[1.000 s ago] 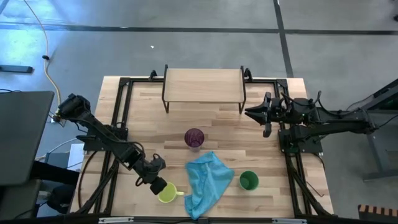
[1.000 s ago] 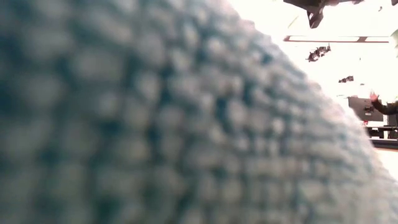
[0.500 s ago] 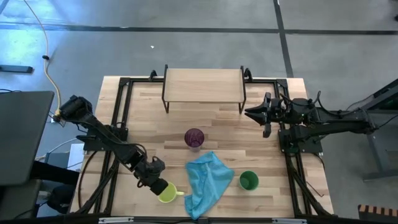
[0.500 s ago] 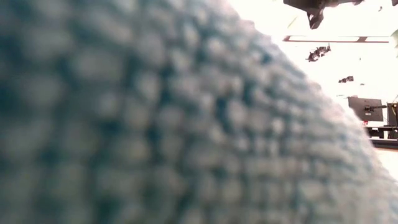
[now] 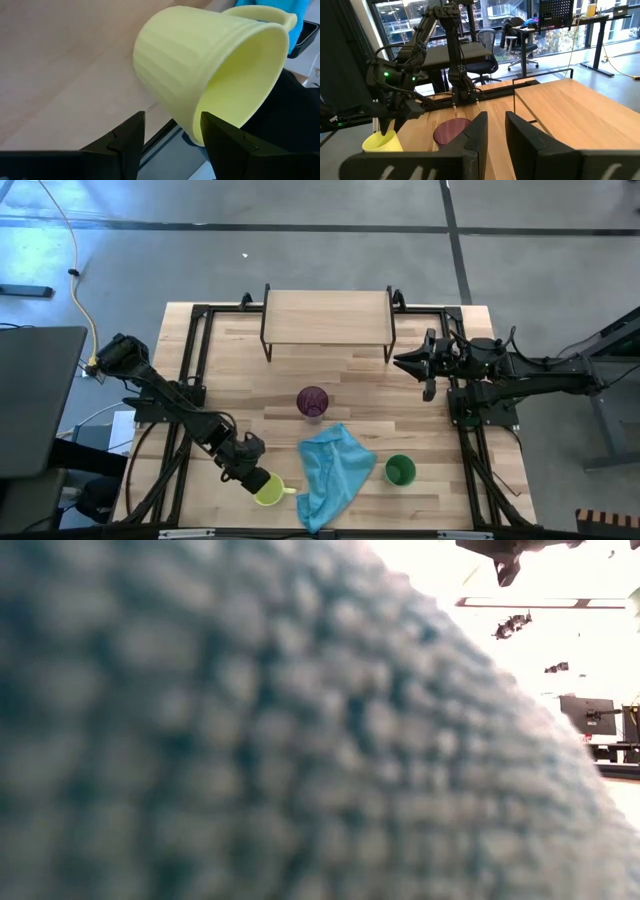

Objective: Stack small to large cups/mugs on shelf
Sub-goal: Put the yellow cup on the shelf

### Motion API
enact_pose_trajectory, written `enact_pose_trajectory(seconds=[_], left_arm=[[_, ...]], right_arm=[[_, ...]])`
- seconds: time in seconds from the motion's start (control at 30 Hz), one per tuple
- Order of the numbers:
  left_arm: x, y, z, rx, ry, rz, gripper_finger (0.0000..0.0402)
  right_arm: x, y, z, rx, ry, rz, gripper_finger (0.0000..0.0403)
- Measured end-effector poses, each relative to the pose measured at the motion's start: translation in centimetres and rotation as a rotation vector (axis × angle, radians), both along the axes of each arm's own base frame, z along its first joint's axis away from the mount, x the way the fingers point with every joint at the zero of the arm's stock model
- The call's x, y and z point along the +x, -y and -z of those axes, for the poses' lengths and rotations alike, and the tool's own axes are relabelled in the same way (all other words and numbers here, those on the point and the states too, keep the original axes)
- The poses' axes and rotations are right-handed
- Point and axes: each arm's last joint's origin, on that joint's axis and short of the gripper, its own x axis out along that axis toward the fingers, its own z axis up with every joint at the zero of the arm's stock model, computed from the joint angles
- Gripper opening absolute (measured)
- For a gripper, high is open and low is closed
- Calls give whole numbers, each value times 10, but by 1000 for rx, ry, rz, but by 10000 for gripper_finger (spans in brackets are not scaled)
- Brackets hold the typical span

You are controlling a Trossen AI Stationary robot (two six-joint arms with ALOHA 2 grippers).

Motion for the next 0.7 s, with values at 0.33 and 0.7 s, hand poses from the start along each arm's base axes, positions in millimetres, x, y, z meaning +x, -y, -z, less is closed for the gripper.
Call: enact_pose_trajectory(seconds=[0.33, 0.7], left_arm=[[0, 0, 0, 10, 10, 5, 110], [2, -1, 0, 46, 45, -6, 45]], right_arm=[[0, 0, 0, 0, 1, 0, 57], [0, 0, 0, 0, 1, 0, 57]])
